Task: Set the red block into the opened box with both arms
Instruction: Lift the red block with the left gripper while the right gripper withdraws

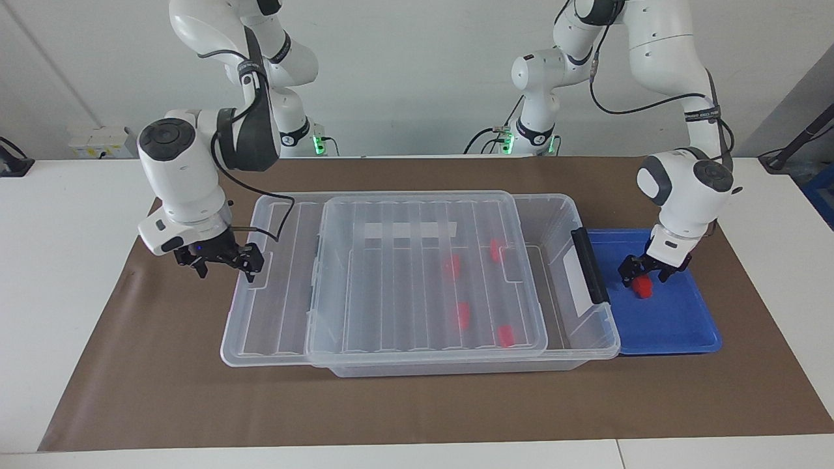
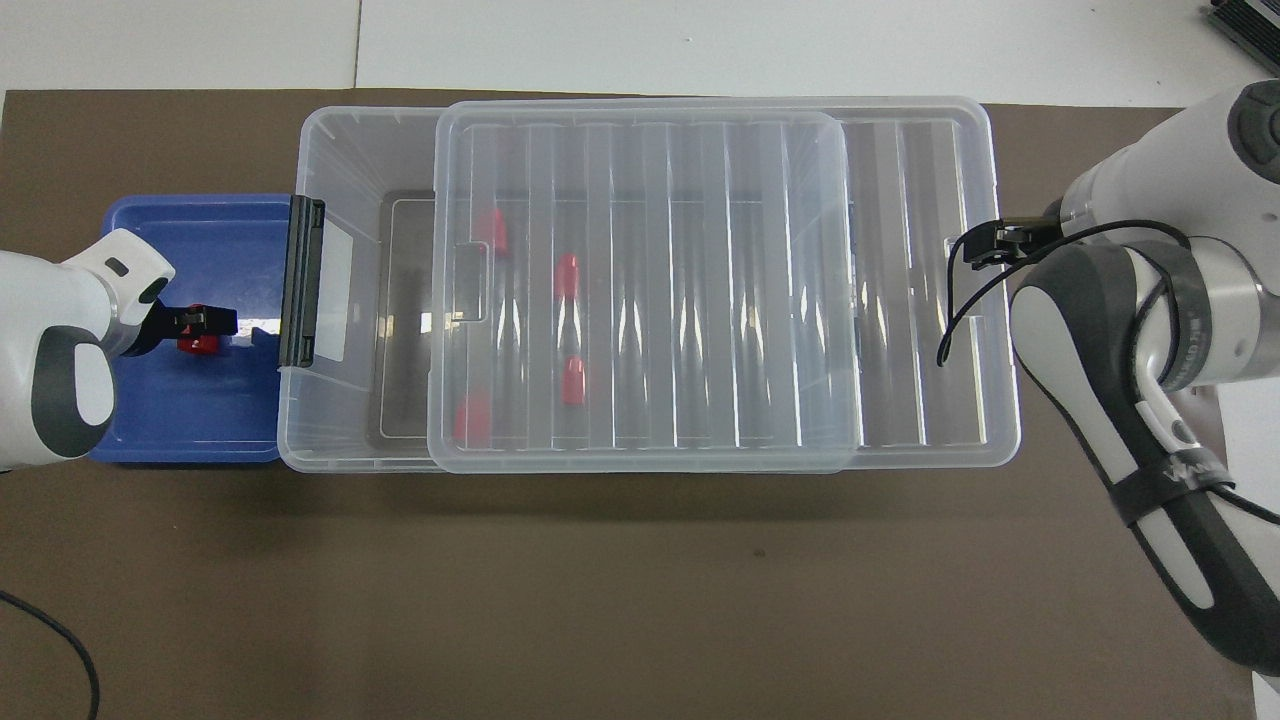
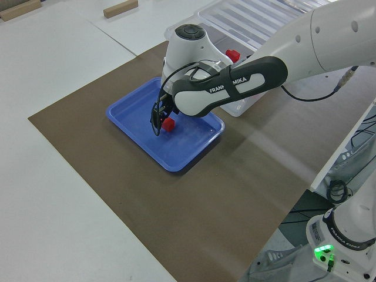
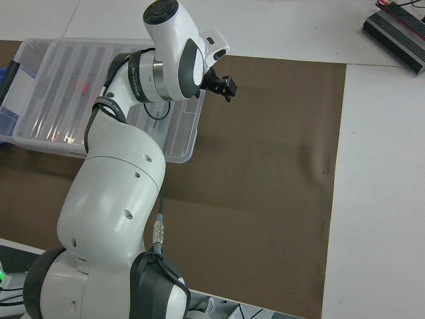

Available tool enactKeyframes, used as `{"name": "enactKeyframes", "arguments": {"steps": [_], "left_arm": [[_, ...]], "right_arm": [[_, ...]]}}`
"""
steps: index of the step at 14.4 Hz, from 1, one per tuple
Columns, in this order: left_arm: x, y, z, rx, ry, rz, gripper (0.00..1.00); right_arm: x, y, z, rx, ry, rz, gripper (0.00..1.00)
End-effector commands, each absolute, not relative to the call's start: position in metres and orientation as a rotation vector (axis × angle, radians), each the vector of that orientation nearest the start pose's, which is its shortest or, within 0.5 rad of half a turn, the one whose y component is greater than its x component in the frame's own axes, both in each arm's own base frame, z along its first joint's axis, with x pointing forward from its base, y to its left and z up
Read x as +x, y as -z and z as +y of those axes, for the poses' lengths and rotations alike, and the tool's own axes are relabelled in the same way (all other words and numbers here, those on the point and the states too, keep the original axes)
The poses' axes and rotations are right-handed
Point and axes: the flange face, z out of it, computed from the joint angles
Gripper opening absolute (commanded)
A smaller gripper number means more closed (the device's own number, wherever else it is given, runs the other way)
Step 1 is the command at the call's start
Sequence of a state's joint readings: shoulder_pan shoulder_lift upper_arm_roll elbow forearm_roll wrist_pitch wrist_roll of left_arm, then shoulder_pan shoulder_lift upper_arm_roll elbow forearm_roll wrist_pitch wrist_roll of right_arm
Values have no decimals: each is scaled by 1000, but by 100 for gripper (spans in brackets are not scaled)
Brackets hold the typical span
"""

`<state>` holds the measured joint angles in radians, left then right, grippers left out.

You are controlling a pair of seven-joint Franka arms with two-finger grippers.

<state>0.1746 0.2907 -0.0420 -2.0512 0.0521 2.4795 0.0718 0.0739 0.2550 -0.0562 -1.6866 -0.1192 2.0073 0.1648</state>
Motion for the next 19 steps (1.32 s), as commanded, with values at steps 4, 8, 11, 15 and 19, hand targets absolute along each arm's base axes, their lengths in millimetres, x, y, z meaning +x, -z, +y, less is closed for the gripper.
{"name": "enactKeyframes", "arguments": {"steps": [4, 8, 11, 15, 19], "left_arm": [[599, -304, 83, -3100, 223, -23, 98], [599, -302, 83, -3101, 220, -25, 74], [600, -304, 83, -3102, 211, -37, 28], [623, -358, 75, -3111, 90, -17, 8], [626, -423, 60, -3111, 0, -50, 8]], "right_arm": [[636, -457, -23, -3312, 70, 167, 100], [633, -462, -33, -3314, 64, 163, 100], [631, -470, -32, -3315, 69, 161, 100], [630, -470, -36, -3317, 61, 144, 100], [629, -472, -47, -3320, 50, 139, 100]]}}
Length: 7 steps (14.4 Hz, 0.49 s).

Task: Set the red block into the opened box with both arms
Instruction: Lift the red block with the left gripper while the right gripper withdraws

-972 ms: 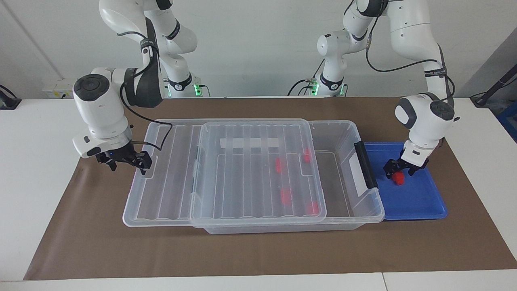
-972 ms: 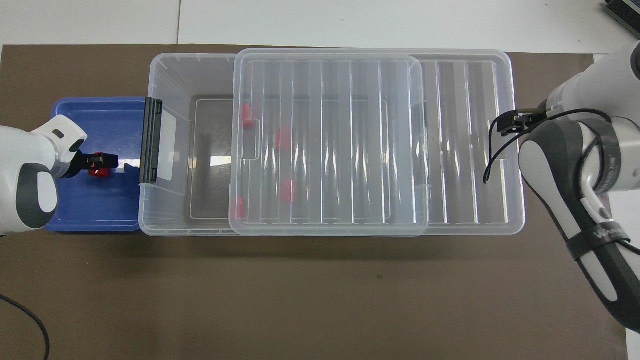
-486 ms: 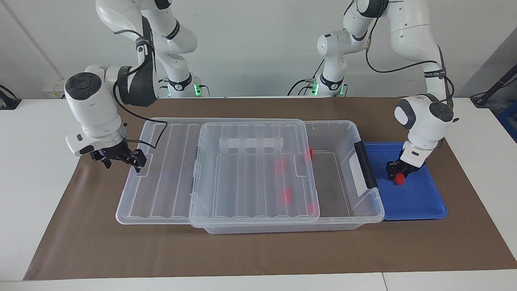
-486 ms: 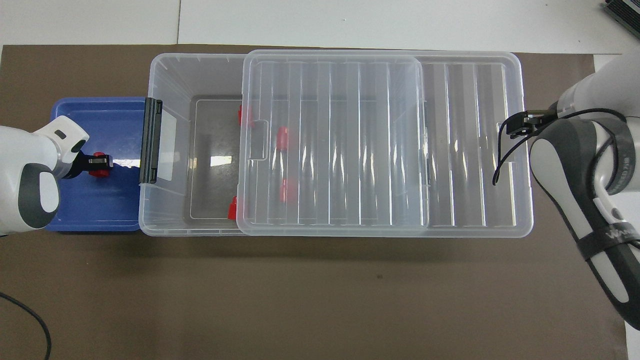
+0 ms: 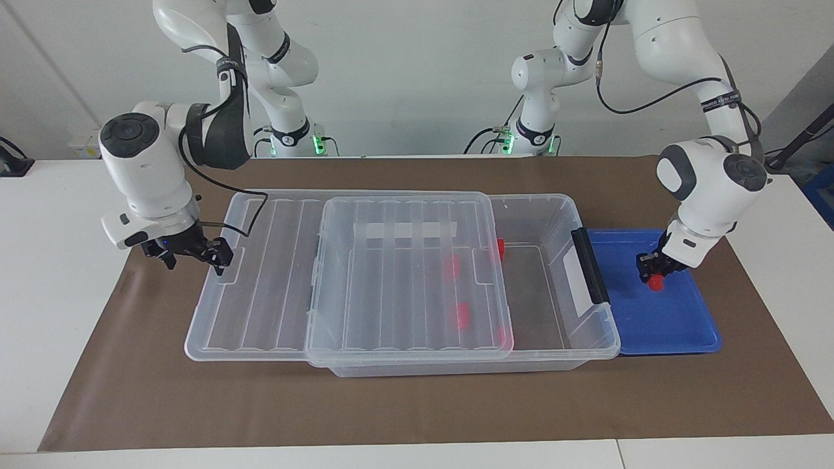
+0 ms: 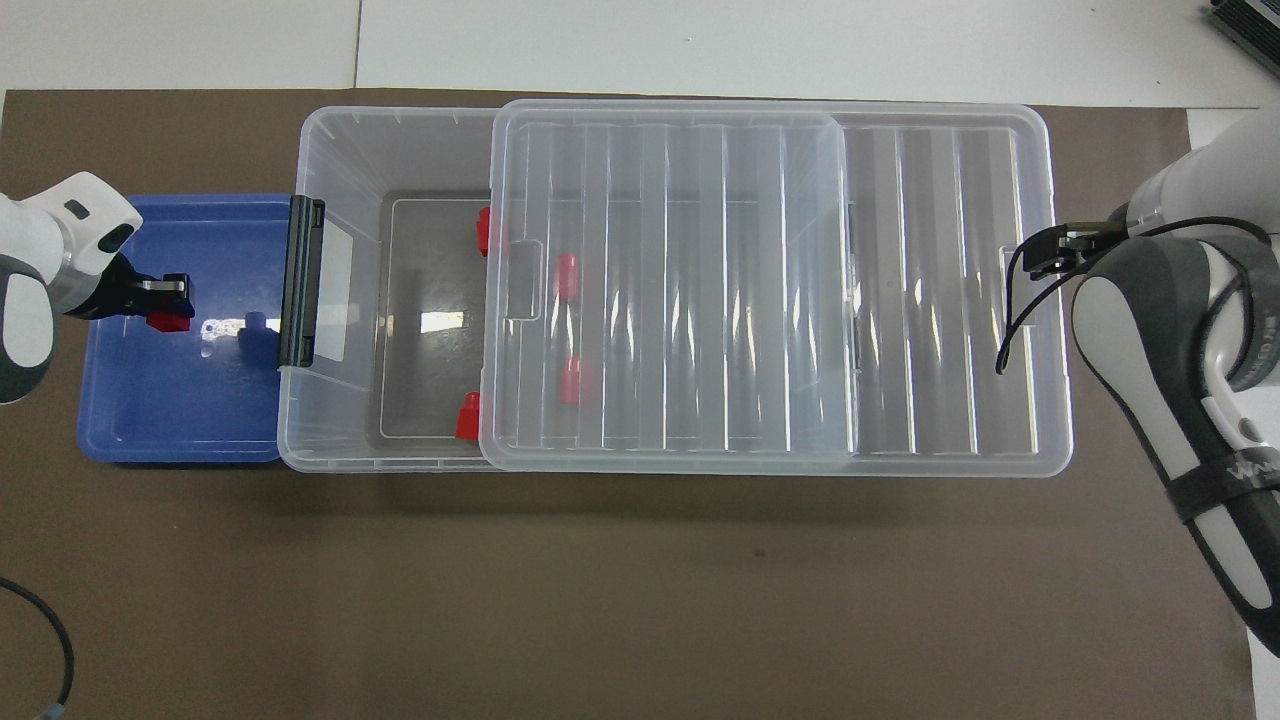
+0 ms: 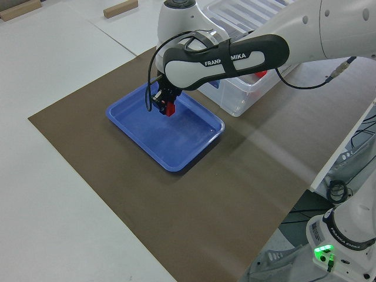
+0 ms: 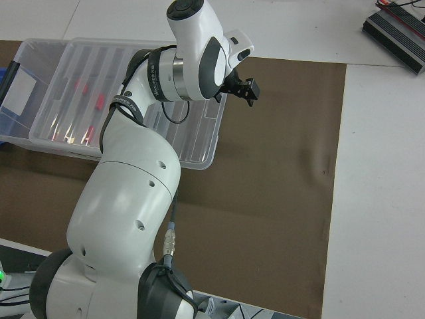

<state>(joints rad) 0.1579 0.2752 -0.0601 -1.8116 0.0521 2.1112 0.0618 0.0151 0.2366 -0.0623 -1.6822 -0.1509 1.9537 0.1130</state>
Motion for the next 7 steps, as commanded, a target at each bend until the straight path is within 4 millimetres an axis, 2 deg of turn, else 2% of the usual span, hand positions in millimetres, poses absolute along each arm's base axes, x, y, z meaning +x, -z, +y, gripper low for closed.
{"name": "enactKeyframes", "arguments": {"steps": [1, 3, 4, 5, 7], "left_arm": [[627, -438, 53, -3111, -20, -60, 8], [626, -472, 39, -3111, -43, -96, 8], [625, -490, 24, -3110, -51, -116, 8], [625, -501, 3, -3111, -54, -157, 8], [624, -510, -45, -3108, -40, -317, 8]], "right_arm": [[628, -473, -48, -3322, 50, 138, 100], [627, -475, -48, -3333, 56, 130, 100], [627, -476, -46, -3330, 59, 132, 100], [625, -485, -45, -3315, 75, 151, 100], [622, -511, -33, -3299, 91, 162, 100]]}}
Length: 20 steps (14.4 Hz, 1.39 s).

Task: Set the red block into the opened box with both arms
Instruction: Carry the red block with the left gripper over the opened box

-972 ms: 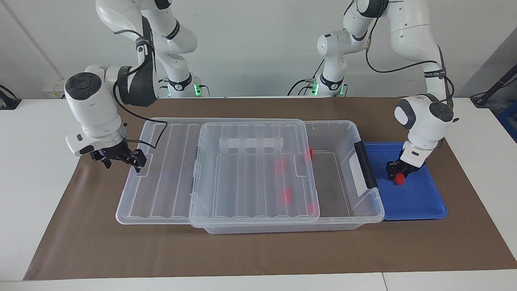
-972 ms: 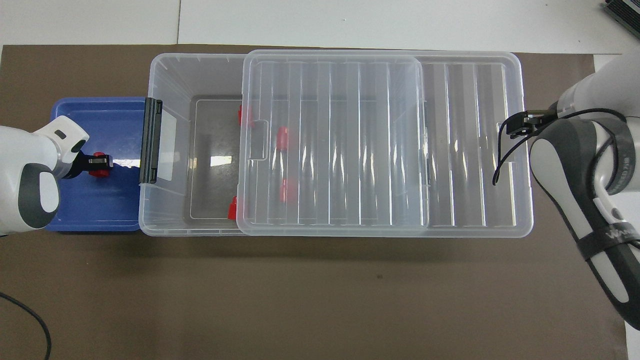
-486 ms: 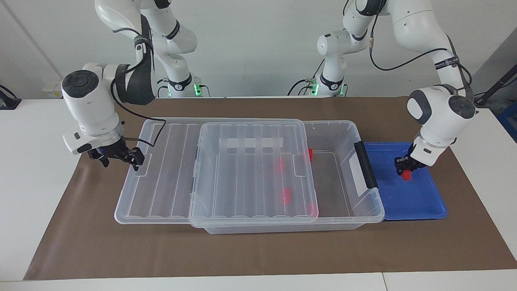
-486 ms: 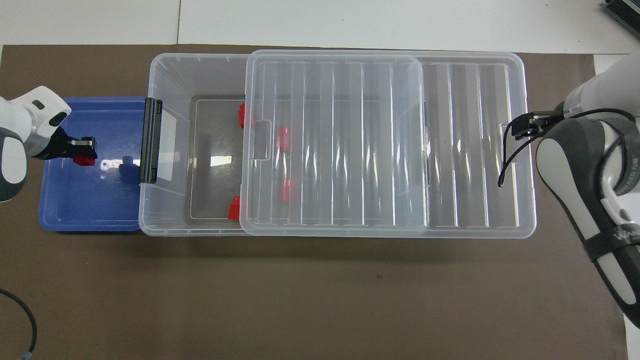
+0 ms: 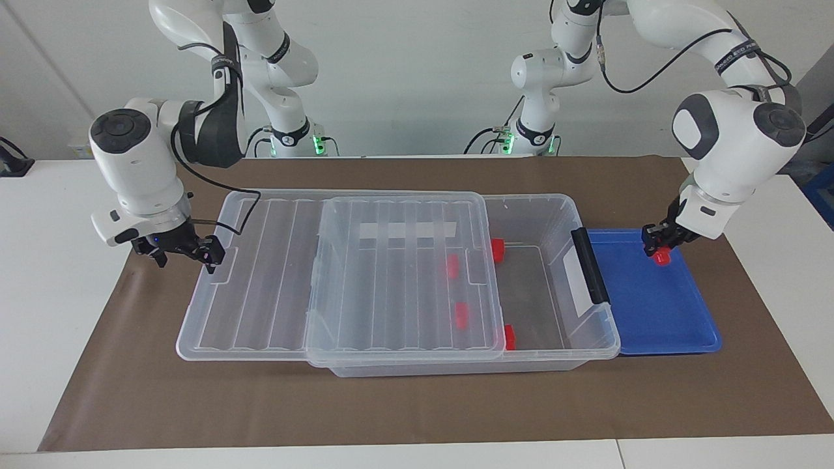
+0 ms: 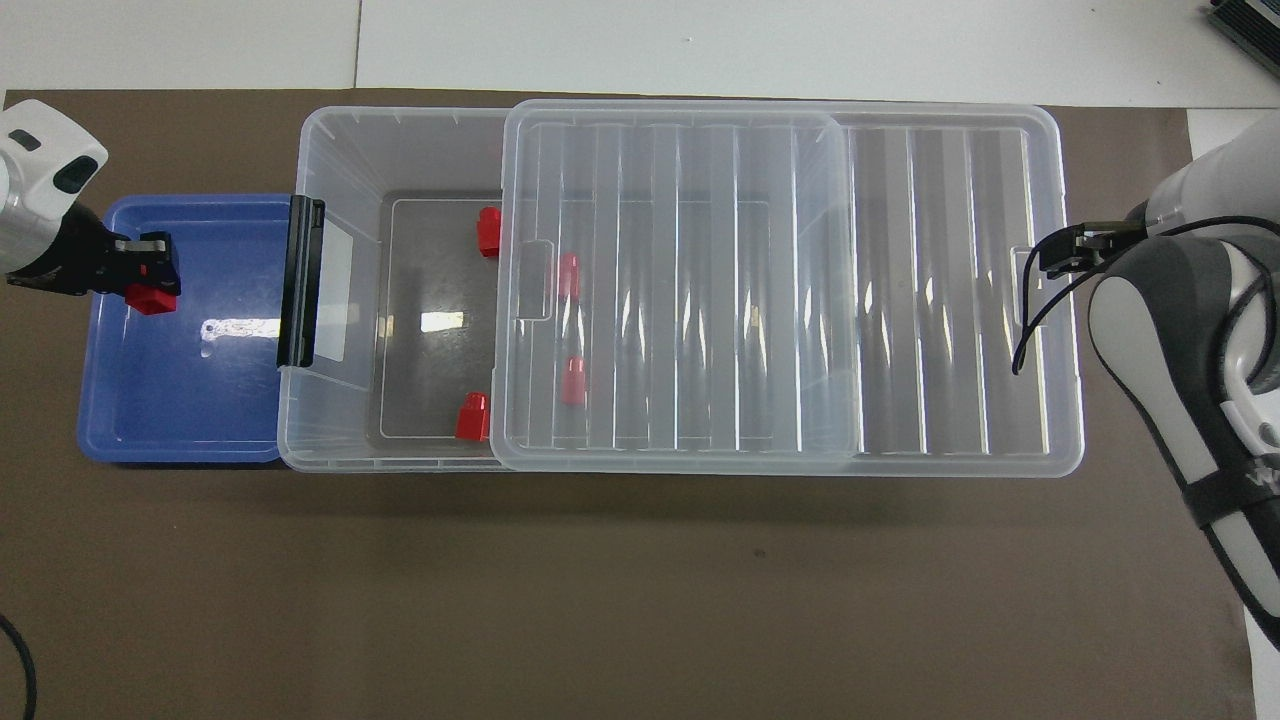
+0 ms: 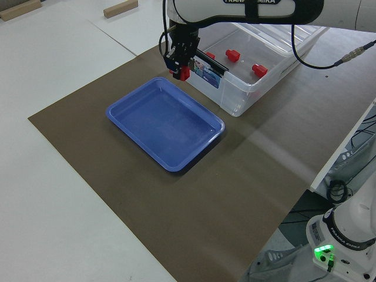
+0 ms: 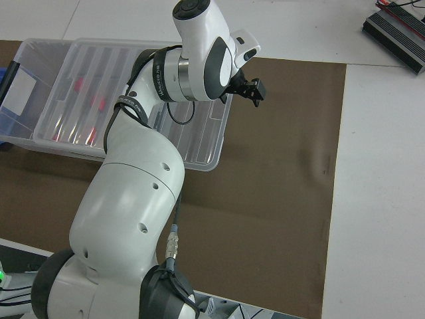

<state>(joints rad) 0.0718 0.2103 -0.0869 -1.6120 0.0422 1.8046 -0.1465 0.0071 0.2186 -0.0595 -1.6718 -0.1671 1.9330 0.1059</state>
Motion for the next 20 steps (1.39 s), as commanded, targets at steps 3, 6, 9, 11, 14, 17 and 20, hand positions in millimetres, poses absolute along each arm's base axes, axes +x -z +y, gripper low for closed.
{"name": "enactKeyframes", "arguments": {"steps": [3, 6, 9, 11, 14, 17, 20], "left_arm": [[620, -511, -105, -3106, -13, -516, 8], [619, -510, -135, -3112, 64, -594, 8], [609, -494, -155, -3132, 109, -545, 8], [596, -465, -167, -3146, 152, -523, 8], [584, -431, -193, -3153, 158, -513, 8], [581, -408, -201, -3154, 171, -509, 8], [580, -367, -205, -3165, 195, -497, 8]], "right_arm": [[604, -558, -25, -3207, 158, 204, 100], [576, -596, -25, -3178, 147, 226, 100], [548, -622, -24, -3154, 74, 332, 100], [540, -611, -23, -3149, 36, 378, 100], [535, -609, -27, -3151, 18, 358, 100], [536, -610, -29, -3152, 27, 348, 100], [535, -609, -30, -3158, 9, 291, 100]]}}
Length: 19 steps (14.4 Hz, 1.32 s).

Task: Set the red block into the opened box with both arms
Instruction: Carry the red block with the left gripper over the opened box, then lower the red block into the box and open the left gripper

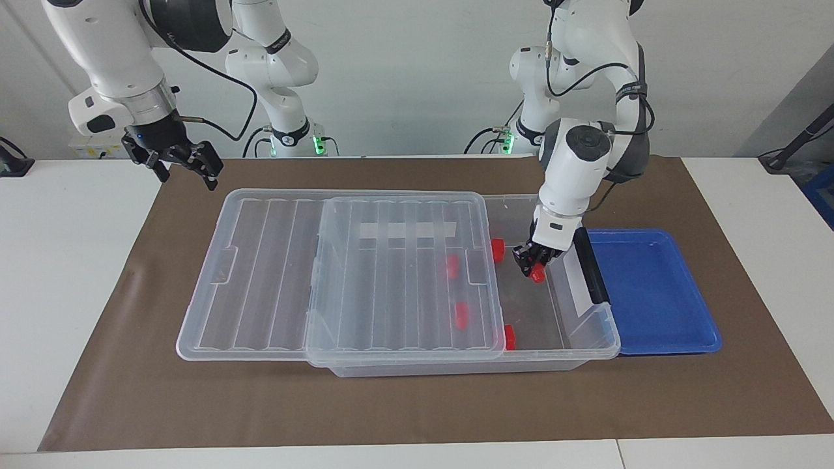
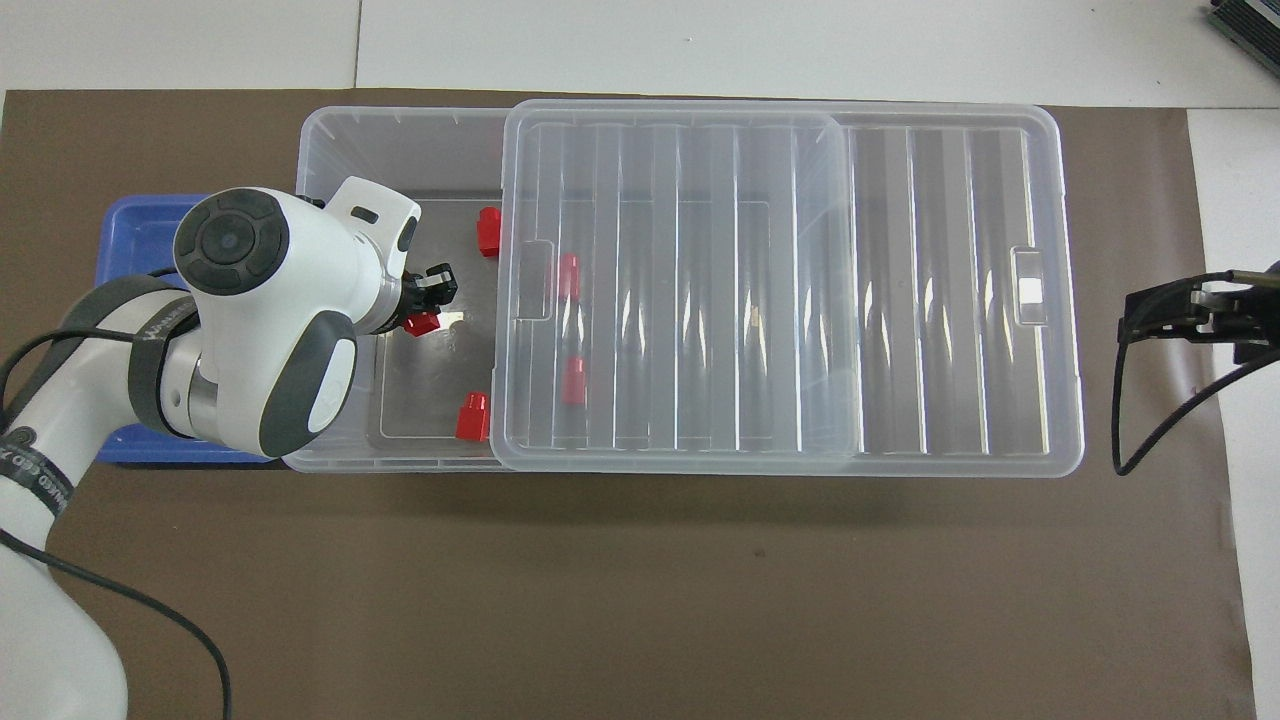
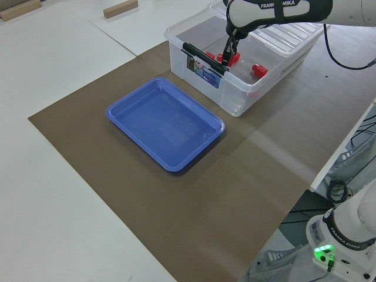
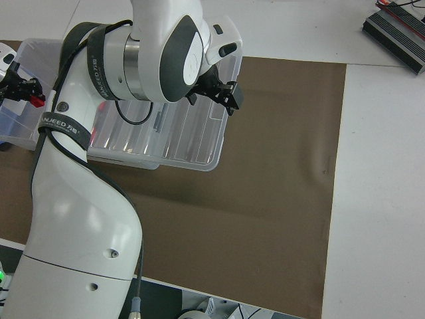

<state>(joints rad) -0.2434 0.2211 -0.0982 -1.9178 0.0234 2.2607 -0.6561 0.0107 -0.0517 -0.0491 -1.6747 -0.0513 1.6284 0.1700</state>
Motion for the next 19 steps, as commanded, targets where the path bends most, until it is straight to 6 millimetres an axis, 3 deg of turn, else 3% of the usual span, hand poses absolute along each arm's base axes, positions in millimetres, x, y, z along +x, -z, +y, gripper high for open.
{"name": "enactKeyframes", "arguments": {"steps": [1, 7, 11, 12, 13, 14, 16, 19], "left_arm": [[581, -354, -207, -3161, 189, -481, 8], [586, -311, -211, -3163, 213, -454, 8], [585, -304, -208, -3168, 230, -454, 14], [584, -302, -207, -3166, 226, -456, 42], [585, -303, -207, -3167, 228, -451, 94], [584, -302, -207, -3163, 225, -443, 100], [584, -304, -206, -3151, 195, -450, 100], [586, -336, -204, -3126, 140, -453, 100]], "right_arm": [[534, -609, -30, -3159, 7, 286, 100], [534, -608, -29, -3154, -7, 278, 100], [533, -608, -31, -3155, -24, 280, 100], [532, -609, -31, -3154, -22, 283, 100], [533, -608, -31, -3155, -24, 280, 100], [533, -608, -31, -3154, -19, 283, 100], [532, -609, -32, -3154, -19, 283, 100], [532, -609, -31, -3154, -22, 283, 100]]}}
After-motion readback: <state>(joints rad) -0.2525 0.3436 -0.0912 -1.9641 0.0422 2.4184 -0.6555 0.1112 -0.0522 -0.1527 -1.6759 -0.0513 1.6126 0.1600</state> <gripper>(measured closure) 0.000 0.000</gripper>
